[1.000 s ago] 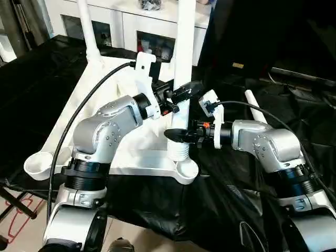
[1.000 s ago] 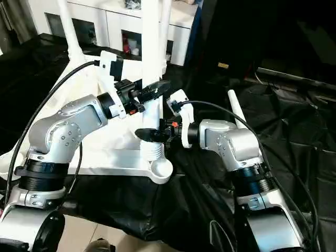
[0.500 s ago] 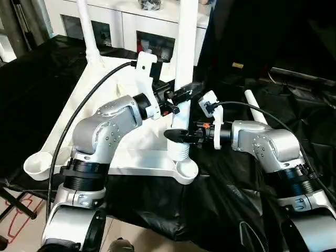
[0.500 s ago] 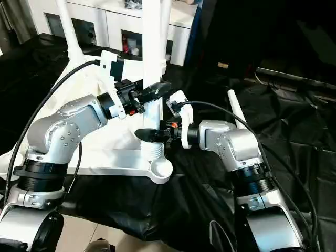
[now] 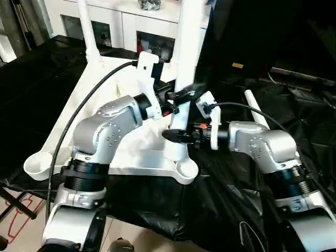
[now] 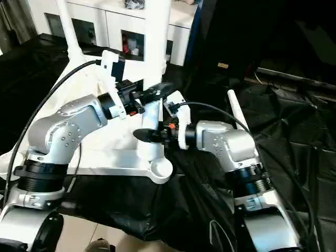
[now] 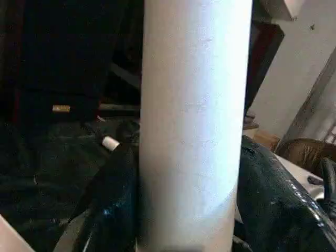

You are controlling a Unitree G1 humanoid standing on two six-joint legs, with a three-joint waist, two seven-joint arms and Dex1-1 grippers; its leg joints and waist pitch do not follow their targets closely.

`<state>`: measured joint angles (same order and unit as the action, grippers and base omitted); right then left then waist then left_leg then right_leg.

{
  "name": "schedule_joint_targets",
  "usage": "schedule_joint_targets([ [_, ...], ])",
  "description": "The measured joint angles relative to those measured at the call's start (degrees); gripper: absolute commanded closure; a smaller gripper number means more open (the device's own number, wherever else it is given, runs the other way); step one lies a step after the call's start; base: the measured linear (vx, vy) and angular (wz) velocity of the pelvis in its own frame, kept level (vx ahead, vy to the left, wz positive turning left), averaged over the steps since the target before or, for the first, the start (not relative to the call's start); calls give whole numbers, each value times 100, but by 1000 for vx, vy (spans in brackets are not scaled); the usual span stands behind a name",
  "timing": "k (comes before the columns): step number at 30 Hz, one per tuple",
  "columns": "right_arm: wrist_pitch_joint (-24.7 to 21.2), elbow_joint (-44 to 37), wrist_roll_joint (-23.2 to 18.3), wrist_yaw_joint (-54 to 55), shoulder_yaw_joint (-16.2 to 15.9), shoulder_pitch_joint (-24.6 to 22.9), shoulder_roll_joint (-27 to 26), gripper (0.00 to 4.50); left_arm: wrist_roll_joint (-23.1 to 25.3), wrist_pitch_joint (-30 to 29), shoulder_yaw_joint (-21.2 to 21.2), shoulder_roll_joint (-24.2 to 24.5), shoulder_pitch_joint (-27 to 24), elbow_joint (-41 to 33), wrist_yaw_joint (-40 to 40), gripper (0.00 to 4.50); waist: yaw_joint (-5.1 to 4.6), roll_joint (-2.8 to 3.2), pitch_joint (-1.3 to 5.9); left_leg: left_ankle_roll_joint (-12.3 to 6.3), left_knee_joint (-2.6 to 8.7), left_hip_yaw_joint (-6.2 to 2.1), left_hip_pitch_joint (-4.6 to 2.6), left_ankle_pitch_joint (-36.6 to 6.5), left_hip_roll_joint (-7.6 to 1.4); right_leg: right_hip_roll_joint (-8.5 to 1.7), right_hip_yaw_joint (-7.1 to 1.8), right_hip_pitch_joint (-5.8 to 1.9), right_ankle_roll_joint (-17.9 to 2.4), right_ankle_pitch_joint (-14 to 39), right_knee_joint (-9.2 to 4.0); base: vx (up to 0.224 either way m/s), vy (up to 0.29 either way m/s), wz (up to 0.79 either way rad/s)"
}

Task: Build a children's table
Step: Pick table leg

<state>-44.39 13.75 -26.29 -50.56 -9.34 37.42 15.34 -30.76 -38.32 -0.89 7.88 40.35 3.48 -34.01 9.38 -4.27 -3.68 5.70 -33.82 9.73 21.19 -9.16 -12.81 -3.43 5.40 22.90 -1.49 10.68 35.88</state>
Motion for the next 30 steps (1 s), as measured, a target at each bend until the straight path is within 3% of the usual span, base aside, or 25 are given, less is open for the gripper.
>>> schedule_joint_targets([
  [5,292,177,-11,383,346,-143,-250,259,-70,708,356,-376,-108,-114,264,179,7,0,0,0,-4,0,1,0,0,-1,0,-1,-14,-8,0,0,0,0],
  [8,480,230,-8,549,465,-250,-320,260,-65,898,446,-314,-192,-243,296,179,-6,1,1,0,-2,0,-3,0,0,0,0,-1,-12,-7,3,0,0,0],
  [12,783,220,87,980,741,-533,-380,260,-34,880,441,261,-644,-246,-219,179,-71,3,0,0,1,-1,0,0,0,0,0,3,3,2,3,0,0,0],
  [15,741,199,113,1273,935,-585,-394,260,288,941,124,918,-891,-291,-732,179,-108,3,0,0,1,-3,-6,0,0,0,-1,1,3,2,4,0,0,0],
  [18,443,184,67,1672,1272,-578,-377,260,675,842,-304,1435,-1155,-281,-966,179,-109,6,-2,1,2,-2,-9,0,0,1,-4,-2,3,2,5,0,0,0],
  [21,-319,273,-534,2079,1945,-347,-536,260,920,861,-364,1449,-1194,-49,-850,179,-122,12,-6,2,0,-3,-11,1,0,1,-6,1,-2,-7,9,0,0,0],
  [24,-980,302,-1145,2149,2390,-118,-524,261,1023,879,-288,1404,-1192,81,-573,179,-127,12,-6,3,2,-3,-20,1,0,2,-6,-1,-2,-7,18,0,0,0],
  [30,-2093,416,-1744,2013,2674,12,-523,261,877,729,-90,1270,-1189,136,-397,179,-117,8,-3,5,-2,-2,-13,3,0,1,-6,1,-2,-7,18,0,0,0],
])
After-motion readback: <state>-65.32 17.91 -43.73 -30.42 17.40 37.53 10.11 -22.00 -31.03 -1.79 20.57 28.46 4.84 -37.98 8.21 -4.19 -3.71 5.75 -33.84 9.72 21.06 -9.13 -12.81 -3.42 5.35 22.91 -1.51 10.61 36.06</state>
